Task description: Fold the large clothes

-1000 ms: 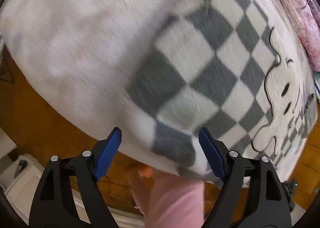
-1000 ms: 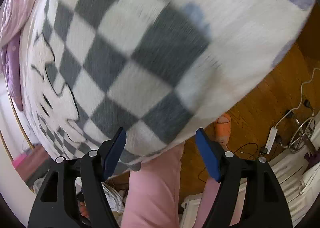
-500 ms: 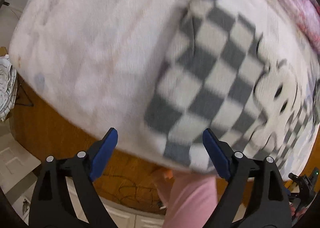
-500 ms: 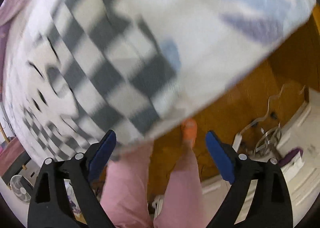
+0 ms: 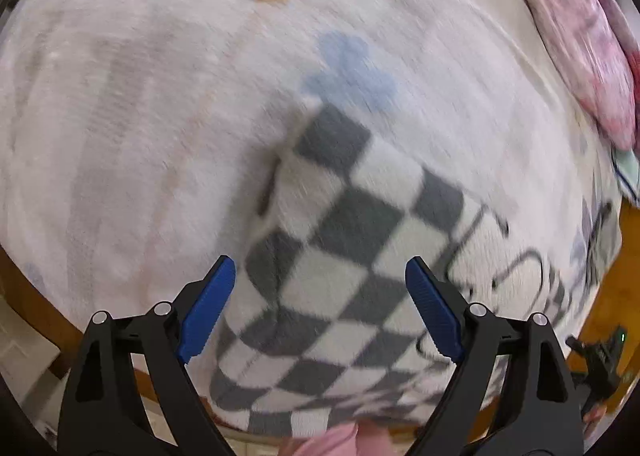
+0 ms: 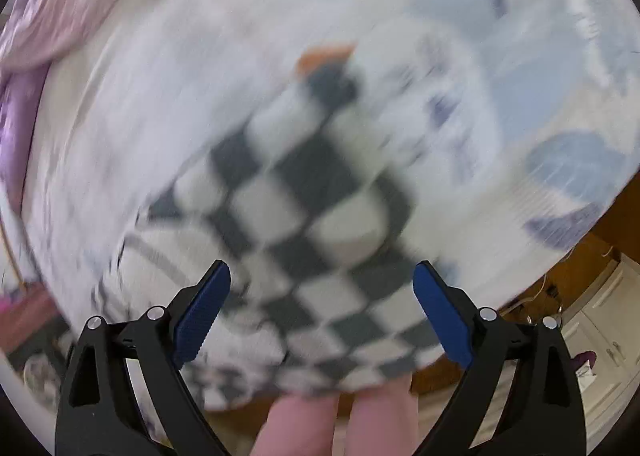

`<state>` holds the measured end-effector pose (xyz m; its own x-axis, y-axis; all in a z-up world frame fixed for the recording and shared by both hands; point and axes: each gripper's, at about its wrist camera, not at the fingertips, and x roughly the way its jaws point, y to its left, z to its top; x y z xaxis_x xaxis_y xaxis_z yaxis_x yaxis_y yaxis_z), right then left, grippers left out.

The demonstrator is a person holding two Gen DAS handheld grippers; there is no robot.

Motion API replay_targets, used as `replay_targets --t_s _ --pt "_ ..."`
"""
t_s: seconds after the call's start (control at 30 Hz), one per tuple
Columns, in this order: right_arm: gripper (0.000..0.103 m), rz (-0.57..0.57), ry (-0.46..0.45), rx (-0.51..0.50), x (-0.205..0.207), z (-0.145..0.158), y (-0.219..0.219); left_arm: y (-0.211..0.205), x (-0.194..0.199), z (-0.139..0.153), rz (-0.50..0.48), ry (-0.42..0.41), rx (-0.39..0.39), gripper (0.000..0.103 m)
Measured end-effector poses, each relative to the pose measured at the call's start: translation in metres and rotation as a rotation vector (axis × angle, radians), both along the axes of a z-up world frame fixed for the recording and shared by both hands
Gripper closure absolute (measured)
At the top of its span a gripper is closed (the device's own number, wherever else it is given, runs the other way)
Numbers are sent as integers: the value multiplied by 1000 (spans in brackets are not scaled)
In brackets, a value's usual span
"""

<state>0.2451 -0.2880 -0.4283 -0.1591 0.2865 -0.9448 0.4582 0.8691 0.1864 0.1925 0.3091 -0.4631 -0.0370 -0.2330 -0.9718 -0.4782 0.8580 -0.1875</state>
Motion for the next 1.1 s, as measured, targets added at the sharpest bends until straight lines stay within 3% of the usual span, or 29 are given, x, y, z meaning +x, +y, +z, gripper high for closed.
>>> replay_targets --t_s 0.07,0.2,0.33,0.43,0.6,0.8,0.83,0.87,0.9,0.93,0.97,1.1 --pt "14 31 22 18 -12 -4 17 -7 -14 3 -15 2 -5 16" --pt "14 89 20 -48 -15 -12 23 -8 -24 3 -25 -6 45 16" --pt "12 21 3 -104 4 -9 -2 9 -4 -4 12 -21 58 16" --pt "9 -31 -20 -118 27 -13 -19 21 21 -13 1 -32 136 16" --pt "9 -58 0 -110 64 -48 -26 31 45 -33 57 -45 110 16" --pt "8 -40 31 -85 84 -92 -20 23 64 -64 52 -44 108 16" --pt "8 -30 31 -79 84 -97 -19 19 65 -67 41 -44 129 23" --pt "8 -17 29 -76 84 -101 -18 15 66 -66 26 -68 136 42" --pt "11 -16 20 -70 83 -102 -20 10 66 -66 13 -77 141 47" --pt "17 -21 9 -64 82 -102 -22 6 67 -66 -7 -71 178 55" --pt "30 -24 2 -57 79 -101 -24 2 67 -65 -32 -59 222 64" --pt "57 -50 -20 -30 63 -93 -32 -1 63 -59 -22 -65 245 74"
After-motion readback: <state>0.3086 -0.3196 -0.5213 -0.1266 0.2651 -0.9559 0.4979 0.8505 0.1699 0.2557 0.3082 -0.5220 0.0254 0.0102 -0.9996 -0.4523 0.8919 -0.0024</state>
